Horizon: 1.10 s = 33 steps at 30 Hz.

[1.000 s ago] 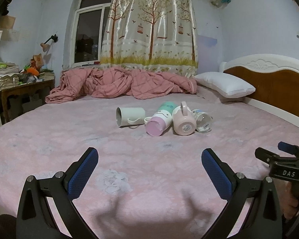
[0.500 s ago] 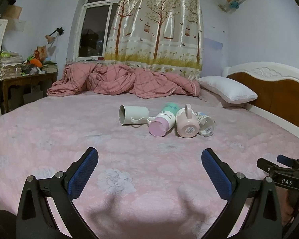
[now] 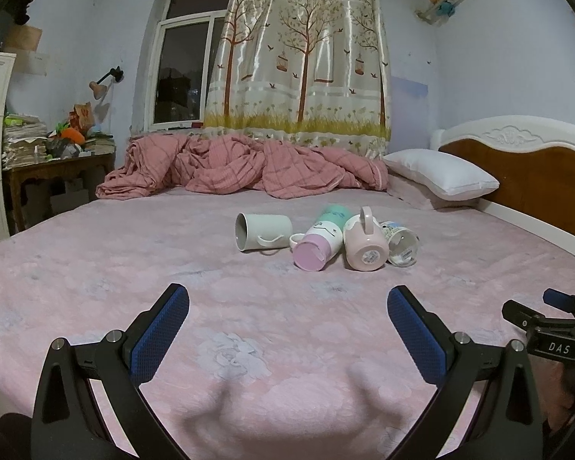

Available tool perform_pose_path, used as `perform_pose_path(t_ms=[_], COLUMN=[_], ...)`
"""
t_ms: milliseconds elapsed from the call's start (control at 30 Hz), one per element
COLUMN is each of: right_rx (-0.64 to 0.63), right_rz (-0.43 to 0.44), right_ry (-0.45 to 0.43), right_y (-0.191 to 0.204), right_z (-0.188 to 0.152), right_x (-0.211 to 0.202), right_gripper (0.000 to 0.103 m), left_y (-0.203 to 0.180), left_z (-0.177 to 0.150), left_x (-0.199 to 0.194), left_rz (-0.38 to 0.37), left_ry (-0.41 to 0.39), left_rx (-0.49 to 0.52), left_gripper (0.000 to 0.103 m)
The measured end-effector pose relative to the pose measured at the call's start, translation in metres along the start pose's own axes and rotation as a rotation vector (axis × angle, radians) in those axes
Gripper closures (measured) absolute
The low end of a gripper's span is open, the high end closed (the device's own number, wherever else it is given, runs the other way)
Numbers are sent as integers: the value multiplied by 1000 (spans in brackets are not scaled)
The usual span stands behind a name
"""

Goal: Flip cup upright

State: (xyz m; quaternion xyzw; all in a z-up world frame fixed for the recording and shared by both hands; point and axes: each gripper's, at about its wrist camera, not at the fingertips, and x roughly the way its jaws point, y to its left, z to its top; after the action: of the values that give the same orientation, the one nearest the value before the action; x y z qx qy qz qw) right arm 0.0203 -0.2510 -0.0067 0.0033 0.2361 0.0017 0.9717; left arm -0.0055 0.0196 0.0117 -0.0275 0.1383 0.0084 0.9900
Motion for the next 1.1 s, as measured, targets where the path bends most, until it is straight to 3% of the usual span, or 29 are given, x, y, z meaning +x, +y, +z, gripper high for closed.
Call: perform_pose_path(t_ms=[633, 800, 1100], right_rx=[-6, -5, -24], right_rz=[-10, 2, 5], right_ry=[-5, 1, -1], right_y=[-1, -2, -2], right_z=[0, 0, 2], right_x=[0, 0, -4], right_gripper=[0, 0, 0], left_y=[9, 15, 14], left_z=[3, 4, 6], left_x=[3, 1, -2], left_rz=[27, -13, -3], left_ry=[-14, -14, -23], left_rx=[-15, -40, -26], left_gripper=[0, 0, 0])
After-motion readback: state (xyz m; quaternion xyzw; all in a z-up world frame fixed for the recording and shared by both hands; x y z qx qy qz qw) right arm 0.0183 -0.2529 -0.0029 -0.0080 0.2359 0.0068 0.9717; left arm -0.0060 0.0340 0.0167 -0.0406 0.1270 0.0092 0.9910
